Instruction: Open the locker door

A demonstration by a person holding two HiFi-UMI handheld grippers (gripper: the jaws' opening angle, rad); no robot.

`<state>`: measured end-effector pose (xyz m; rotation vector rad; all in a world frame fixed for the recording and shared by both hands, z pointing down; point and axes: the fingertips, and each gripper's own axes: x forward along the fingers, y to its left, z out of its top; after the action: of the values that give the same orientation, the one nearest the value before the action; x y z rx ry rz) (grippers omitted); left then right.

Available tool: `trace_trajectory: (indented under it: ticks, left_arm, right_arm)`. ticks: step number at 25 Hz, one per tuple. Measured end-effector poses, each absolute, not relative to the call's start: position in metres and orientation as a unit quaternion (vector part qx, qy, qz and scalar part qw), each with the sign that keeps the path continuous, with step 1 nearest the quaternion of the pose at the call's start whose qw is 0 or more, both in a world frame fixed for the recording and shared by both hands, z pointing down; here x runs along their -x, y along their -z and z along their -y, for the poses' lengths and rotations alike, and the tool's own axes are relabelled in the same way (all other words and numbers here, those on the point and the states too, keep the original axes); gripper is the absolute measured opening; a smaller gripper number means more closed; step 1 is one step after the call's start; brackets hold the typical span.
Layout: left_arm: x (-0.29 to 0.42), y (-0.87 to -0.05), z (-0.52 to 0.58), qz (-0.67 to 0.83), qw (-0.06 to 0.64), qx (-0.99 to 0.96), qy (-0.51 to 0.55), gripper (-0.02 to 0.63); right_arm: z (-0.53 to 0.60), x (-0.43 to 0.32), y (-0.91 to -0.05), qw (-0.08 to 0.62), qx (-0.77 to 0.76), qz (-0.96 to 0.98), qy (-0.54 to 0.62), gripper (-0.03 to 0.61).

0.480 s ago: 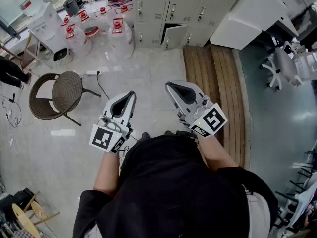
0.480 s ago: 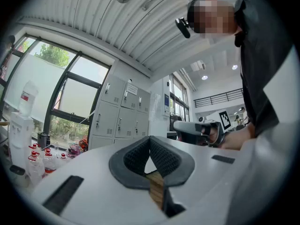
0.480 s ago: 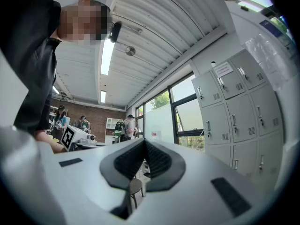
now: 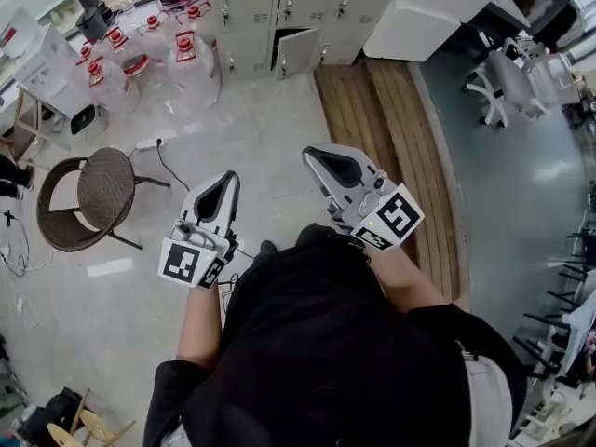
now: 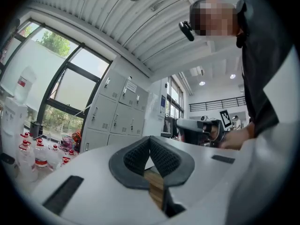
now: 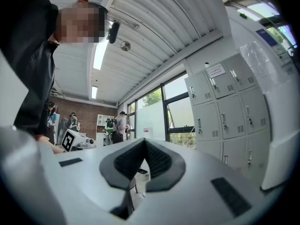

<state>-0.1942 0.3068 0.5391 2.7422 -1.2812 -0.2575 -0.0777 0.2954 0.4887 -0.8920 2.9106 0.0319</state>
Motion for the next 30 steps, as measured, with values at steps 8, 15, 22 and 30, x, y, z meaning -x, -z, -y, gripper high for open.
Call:
trace_trajectory:
  ticks: [8,15,22,30]
  left_arm:
    - [0.174,-0.549,-0.291,0.395,0.077,-0.911,0.091,0.015]
    - [0.177,-0.561,-0.248,0.407,0.089,-0.907,0.065,0.015]
    - [0.190,-0.559,-0.161,0.439,0.098,-0.893,0.035,0.015]
    - [0.185,-0.522,-0.047,0.448,0.104,-0.887,0.041,0.015]
  right_arm:
    - [-0.293,0.066,-0.494,0.048,0.277,-0.960,0.002,0.011]
    - [-0.246,0.076,-0.502,0.050,0.240,-0.969,0.007,0.011]
    - [-0.144,0.078,-0.508,0.082,0.215,-0.973,0.023,0.011]
    - [-0.034,0.049,-0.490,0.109,0.204,-0.973,0.022,0.011]
